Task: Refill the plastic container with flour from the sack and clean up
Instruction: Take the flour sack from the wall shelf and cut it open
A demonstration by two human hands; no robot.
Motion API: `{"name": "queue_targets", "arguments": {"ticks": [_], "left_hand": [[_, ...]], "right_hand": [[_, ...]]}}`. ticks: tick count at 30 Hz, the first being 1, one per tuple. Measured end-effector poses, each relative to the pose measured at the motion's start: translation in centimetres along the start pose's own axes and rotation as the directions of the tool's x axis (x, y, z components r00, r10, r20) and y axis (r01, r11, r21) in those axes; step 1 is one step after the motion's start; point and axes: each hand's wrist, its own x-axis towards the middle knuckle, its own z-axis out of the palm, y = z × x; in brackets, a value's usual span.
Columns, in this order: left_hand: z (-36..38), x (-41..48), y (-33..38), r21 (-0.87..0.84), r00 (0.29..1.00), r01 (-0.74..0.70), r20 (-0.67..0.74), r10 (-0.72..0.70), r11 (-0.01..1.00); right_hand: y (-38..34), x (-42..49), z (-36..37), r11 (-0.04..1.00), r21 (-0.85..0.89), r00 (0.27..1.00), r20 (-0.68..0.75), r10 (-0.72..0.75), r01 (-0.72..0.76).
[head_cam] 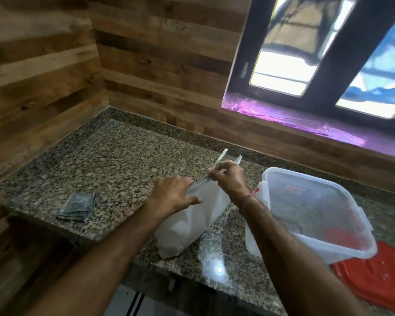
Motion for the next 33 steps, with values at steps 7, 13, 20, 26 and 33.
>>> {"name": "queue_targets", "arguments": {"ticks": [7, 13, 20, 26, 33], "left_hand": [[0.9, -0.4, -1.8, -0.058, 0.99, -0.007, -0.138, -0.002, 0.998], [0.9, -0.1, -4.9, -0.023, 0.991, 0.036, -0.125, -0.038, 0.999], [2.1, -1.9, -5.0, -0.046, 0.976, 0.077, -0.201, -0.085, 0.996], [0.5, -5.4, -6.3, -0.167, 0.927, 0.348, -0.086, -0.366, 0.922], [2.5, -10.8, -8.0, -0.655, 0.787, 0.449, -0.033, -0.616, 0.608]], "right_hand": [[1.2, 4.3, -1.8, 0.999, -0.014, 0.998, -0.048, 0.03, -0.031], [2.2, 8.6, -4.1, 0.992, 0.061, 0.992, -0.056, 0.117, -0.114], [3.0, 11.1, -4.0, 0.936, 0.27, 0.974, 0.022, 0.227, -0.225], [2.7, 10.0, -4.0, 0.835, 0.43, 0.912, 0.365, 0.186, -0.343], [3.0, 10.1, -3.6, 0.857, 0.328, 0.854, 0.473, 0.216, -0.398]]}}
